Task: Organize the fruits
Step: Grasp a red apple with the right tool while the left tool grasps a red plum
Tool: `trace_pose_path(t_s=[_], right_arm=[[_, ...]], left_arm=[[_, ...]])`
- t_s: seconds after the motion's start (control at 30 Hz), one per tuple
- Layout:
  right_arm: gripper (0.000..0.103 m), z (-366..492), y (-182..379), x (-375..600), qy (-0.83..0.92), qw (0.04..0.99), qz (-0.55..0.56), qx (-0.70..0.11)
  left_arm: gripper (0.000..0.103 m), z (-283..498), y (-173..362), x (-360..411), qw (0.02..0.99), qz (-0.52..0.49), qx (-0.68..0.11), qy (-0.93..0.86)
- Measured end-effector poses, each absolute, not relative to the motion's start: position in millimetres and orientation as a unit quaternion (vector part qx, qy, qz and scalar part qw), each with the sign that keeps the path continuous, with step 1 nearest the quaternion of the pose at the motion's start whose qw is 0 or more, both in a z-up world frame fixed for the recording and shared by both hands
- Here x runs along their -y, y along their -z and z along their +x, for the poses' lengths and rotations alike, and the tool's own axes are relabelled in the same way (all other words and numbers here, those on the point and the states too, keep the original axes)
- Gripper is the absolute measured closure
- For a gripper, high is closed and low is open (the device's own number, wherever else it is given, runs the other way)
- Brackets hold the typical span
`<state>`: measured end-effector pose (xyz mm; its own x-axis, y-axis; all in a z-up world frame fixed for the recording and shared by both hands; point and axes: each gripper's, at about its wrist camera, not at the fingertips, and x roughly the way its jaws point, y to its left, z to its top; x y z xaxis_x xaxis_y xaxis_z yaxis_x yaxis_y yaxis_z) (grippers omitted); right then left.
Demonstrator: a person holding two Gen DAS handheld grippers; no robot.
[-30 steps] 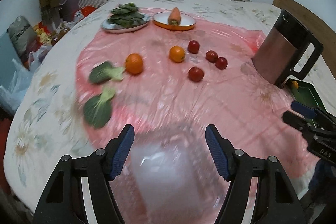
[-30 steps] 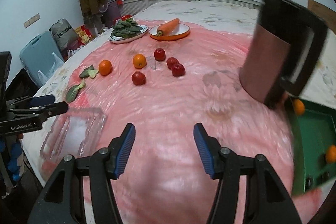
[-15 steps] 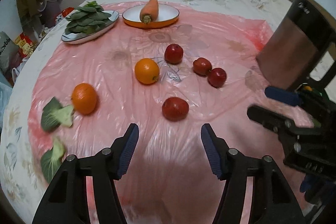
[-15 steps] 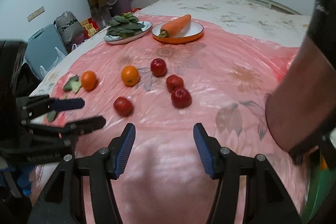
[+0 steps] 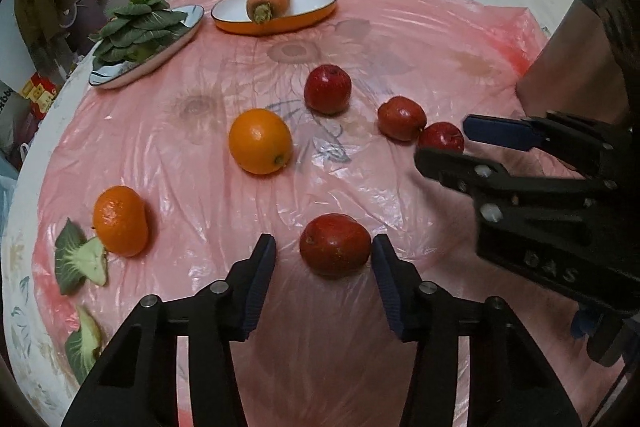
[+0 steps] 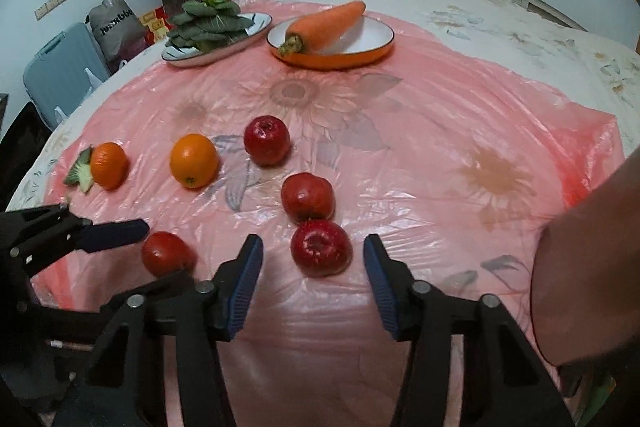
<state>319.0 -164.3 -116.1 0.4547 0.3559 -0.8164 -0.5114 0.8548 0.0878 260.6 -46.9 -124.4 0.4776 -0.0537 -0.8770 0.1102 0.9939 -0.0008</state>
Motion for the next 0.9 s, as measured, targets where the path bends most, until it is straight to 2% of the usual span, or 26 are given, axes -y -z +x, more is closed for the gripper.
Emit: trace_pose_path(t_s=[0.07,0.17,0.2,0.27,0.9], right_arm=[[0.057,322.5,119.4,163.0,-0.257,0.846,-0.086,-0.459],[0.061,324.7,124.0,162.9,-0.254,0.844,-0.092,-0.463],[0.067,325.2,125.2,164.1,-0.255,0.843,-0.091,-0.464],[0.073,326.5,127.2,166.5,-0.253,0.842,-0.09,-0.468],[0.073,318.4,106.4,188.7,-0.248,0.855,-0.039,-0.453]], left_arm=[[0.065,260.6,126.6,48.1,0.858,0.028,-0.51,0.049],[0.068,263.1,127.9,43.2,0.856,0.009,-0.515,0.053],[0.07,264.3,128.5,40.7,0.854,-0.001,-0.517,0.054],[0.073,265.7,129.4,36.9,0.853,-0.012,-0.519,0.055],[0.074,259.2,119.2,24.2,0.858,-0.057,-0.506,0.068]])
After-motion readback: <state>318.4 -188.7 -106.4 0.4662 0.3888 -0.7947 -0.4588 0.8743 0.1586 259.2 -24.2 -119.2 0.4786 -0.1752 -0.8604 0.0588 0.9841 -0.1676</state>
